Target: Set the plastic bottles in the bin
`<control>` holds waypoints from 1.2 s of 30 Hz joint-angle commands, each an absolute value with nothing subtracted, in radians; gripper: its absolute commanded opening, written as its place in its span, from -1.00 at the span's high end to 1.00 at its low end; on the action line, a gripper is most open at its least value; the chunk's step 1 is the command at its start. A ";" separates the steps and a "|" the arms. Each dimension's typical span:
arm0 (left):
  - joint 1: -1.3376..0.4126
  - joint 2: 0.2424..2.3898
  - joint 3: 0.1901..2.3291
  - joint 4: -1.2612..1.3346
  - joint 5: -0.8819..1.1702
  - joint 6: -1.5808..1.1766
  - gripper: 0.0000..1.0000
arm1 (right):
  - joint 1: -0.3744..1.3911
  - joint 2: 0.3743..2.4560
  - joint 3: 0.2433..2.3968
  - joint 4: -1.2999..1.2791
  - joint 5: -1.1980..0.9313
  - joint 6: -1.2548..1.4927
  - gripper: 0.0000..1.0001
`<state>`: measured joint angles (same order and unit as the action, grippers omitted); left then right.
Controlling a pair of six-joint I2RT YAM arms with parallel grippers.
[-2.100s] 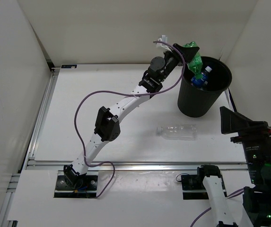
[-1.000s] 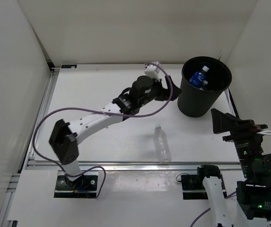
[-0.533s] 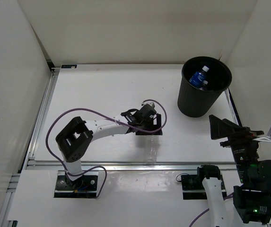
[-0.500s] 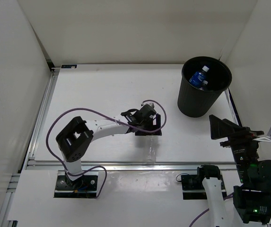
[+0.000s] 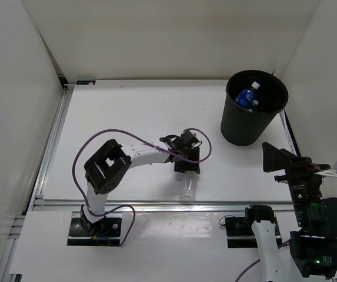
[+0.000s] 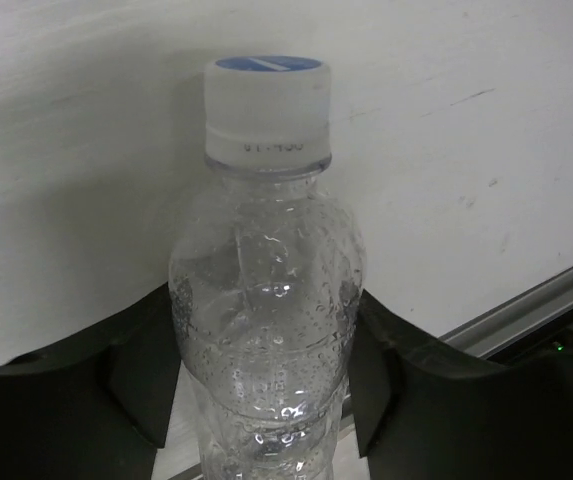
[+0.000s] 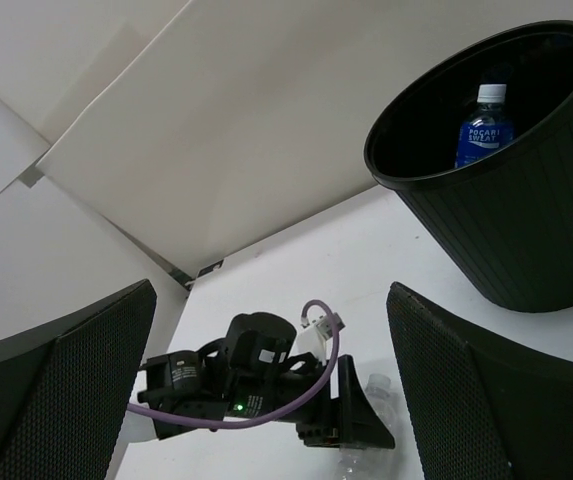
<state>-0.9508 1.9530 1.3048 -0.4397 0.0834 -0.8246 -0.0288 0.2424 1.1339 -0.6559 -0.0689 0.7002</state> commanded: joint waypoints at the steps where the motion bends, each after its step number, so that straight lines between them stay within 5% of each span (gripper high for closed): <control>1: -0.954 1.977 1.356 -0.483 0.107 -0.775 -0.17 | -0.029 0.233 1.140 -0.644 -0.040 0.670 -1.00; 4: -0.954 1.922 1.492 -0.483 0.040 -0.685 -0.14 | -0.029 0.233 1.140 -0.644 -0.028 0.670 -1.00; 10: -0.973 1.997 2.031 -0.483 -0.060 -0.473 0.39 | -0.029 0.233 1.138 -0.644 -0.005 0.681 -1.00; 15: -0.973 2.245 2.576 -0.444 -0.092 -0.414 0.39 | -0.029 0.251 1.180 -0.644 -0.005 0.681 -1.00; 18: -0.962 2.312 2.626 -0.236 -0.068 -0.414 0.39 | -0.029 0.252 1.180 -0.644 0.005 0.681 -1.00; 22: -0.930 2.305 2.383 0.228 -0.090 -0.434 0.45 | -0.029 0.252 1.198 -0.644 -0.006 0.661 -1.00; 25: -0.916 2.493 2.638 0.276 -0.130 -0.434 0.51 | -0.029 0.264 1.224 -0.635 -0.006 0.641 -1.00; 28: -0.879 2.453 2.496 0.388 -0.188 -0.500 0.51 | -0.029 0.288 1.272 -0.635 -0.041 0.597 -1.00; 35: -0.833 2.526 2.563 0.445 -0.207 -0.584 0.49 | -0.029 0.319 1.321 -0.666 -0.063 0.551 -1.00; 36: -0.833 2.526 2.574 0.434 -0.196 -0.584 0.37 | -0.020 0.319 1.321 -0.666 -0.049 0.551 -1.00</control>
<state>-0.8318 2.5969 2.5336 0.3511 -0.1806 -0.5537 -0.0288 0.2901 1.2995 -0.6785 -0.0536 0.5934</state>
